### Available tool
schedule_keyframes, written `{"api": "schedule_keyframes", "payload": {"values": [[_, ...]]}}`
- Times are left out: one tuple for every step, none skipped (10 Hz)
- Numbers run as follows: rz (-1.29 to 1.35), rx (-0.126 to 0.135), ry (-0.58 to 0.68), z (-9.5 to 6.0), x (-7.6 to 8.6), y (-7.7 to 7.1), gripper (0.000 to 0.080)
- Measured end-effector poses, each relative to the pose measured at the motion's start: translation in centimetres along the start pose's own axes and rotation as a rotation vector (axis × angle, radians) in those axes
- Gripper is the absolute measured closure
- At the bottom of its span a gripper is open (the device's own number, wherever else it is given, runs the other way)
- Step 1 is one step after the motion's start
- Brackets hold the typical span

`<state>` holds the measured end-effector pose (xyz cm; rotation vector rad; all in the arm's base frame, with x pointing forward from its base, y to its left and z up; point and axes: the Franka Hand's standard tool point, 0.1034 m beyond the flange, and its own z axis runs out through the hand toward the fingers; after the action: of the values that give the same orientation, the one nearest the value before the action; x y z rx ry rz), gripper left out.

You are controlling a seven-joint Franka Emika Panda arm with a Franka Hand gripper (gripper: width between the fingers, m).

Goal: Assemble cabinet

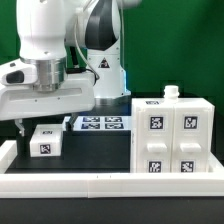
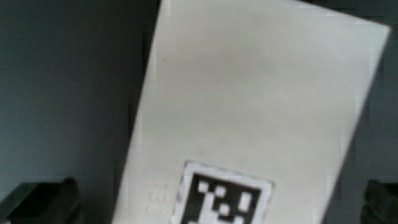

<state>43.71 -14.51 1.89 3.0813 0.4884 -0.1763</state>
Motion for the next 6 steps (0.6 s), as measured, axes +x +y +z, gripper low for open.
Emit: {"api": "schedule_keyframes", "payload": {"values": [[-0.002,0.002,-0.007,0.55,-0.18,-0.14,0.0002],[-0.003,0.006,-0.014,0.94,-0.34,-0.31,0.0002],[-0.004,0.007,-0.017,1.1,-0.45,-0.39,0.0002],[-0.004,0.008,-0.018,1.15,-0.52,-0.45,0.0002],[-0.005,0.009,-0.02,1.2,-0.59,-0.54,0.0013],[-0.005,0.009,-0.02,1.23,-0.62,-0.57,0.0013]]}}
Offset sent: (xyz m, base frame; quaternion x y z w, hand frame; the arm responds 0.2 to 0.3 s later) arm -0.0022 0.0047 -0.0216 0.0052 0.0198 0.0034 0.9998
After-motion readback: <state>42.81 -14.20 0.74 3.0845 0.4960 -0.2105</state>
